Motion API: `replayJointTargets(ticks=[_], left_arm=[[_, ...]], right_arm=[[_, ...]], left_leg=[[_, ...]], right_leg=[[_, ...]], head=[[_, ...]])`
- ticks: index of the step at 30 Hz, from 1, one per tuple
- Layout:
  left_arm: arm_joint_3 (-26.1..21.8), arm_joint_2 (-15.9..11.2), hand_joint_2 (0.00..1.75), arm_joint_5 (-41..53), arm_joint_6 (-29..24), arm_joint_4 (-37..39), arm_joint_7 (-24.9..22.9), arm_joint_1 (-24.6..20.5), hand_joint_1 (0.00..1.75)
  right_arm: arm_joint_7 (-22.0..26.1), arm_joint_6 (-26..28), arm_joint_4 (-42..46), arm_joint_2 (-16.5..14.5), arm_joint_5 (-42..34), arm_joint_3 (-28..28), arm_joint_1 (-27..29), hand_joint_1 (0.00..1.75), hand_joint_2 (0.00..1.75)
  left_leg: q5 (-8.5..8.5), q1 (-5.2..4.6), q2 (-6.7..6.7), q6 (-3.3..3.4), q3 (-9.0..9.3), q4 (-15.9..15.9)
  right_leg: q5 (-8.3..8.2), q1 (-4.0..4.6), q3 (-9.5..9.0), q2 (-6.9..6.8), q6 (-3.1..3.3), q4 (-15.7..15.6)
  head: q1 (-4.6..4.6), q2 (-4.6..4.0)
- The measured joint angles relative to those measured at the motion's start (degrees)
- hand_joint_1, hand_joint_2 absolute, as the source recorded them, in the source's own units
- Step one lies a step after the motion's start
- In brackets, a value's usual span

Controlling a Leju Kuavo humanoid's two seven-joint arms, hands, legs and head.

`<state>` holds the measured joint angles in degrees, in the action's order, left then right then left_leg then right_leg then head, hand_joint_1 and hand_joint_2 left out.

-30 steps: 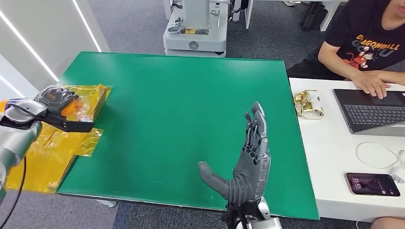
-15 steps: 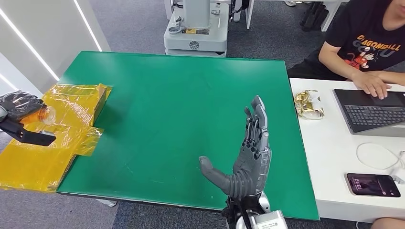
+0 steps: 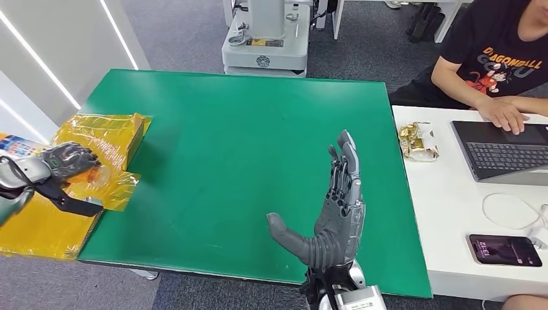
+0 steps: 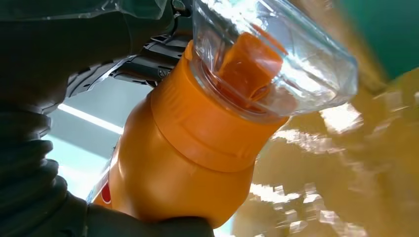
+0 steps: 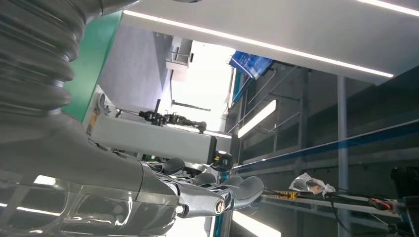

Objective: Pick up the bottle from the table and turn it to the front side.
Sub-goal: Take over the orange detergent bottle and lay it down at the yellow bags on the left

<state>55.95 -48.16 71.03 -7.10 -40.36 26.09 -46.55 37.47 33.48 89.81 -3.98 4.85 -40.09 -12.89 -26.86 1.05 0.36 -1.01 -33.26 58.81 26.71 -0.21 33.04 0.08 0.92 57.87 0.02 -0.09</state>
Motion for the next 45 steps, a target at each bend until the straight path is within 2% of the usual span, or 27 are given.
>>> replayJointTargets(ticks=[13, 17, 24, 28, 29, 33, 45], left_arm=[[1.4, 9.8, 1.75, -0.6, -2.6, 8.6, -0.6, 1.1, 1.75], [1.4, 11.5, 1.75, -0.4, -2.3, 11.4, -1.3, 0.9, 1.75], [1.4, 12.5, 1.75, -0.7, -3.1, 13.9, -2.1, 0.7, 1.75], [1.4, 12.9, 1.75, -0.4, -3.0, 14.6, -2.4, 0.7, 1.45], [1.4, 13.0, 1.75, -0.3, -2.9, 14.6, -2.6, 0.7, 1.45], [1.4, 13.3, 1.75, -0.1, -2.7, 14.8, -2.9, 0.7, 0.01], [1.2, 13.4, 1.75, 3.6, -4.2, 15.0, -4.9, 1.1, 0.00]], right_arm=[[0.2, 1.1, -0.5, 0.0, -0.2, 0.0, 0.0, 0.00, 1.75], [0.3, 1.3, -0.7, 0.0, -0.4, 0.0, 0.0, 0.00, 1.75], [0.6, 1.7, -1.3, -0.1, -0.9, 0.0, -0.2, 0.00, 1.75], [0.7, 1.7, -1.5, -0.2, -1.1, 0.0, -0.3, 0.00, 1.75], [0.7, 1.8, -1.6, -0.2, -1.1, -0.1, -0.3, 0.00, 1.75], [0.7, 1.9, -1.7, -0.4, -1.1, -0.1, -0.5, 0.00, 1.75], [1.8, 1.6, -2.4, -0.5, -2.6, -0.6, -1.2, 0.00, 1.75]], left_leg=[[0.02, 0.02, 0.04, -0.03, -0.05, 0.0], [0.02, 0.02, 0.02, -0.04, -0.05, 0.0], [0.04, 0.02, 0.00, -0.06, -0.04, 0.0], [0.08, 0.02, 0.00, -0.12, -0.03, 0.0], [0.10, 0.02, 0.00, -0.14, -0.02, 0.0], [0.13, 0.02, 0.00, -0.19, -0.01, 0.0], [0.14, 0.03, 0.01, -0.21, -0.01, 0.0]], right_leg=[[-0.07, 0.01, 0.08, 0.03, 0.10, 0.0], [-0.07, 0.01, 0.08, 0.01, 0.10, 0.0], [-0.07, 0.01, 0.08, 0.00, 0.10, 0.0], [-0.09, 0.01, 0.08, 0.00, 0.14, 0.1], [-0.10, 0.01, 0.08, 0.00, 0.15, 0.1], [-0.11, 0.01, 0.09, 0.00, 0.17, 0.1], [-0.11, 0.01, 0.11, 0.01, 0.18, 0.2]], head=[[0.00, 0.00], [-0.01, 0.01], [0.00, 0.01], [0.00, 0.00], [0.00, 0.00], [0.00, 0.00], [-0.01, 0.00]])
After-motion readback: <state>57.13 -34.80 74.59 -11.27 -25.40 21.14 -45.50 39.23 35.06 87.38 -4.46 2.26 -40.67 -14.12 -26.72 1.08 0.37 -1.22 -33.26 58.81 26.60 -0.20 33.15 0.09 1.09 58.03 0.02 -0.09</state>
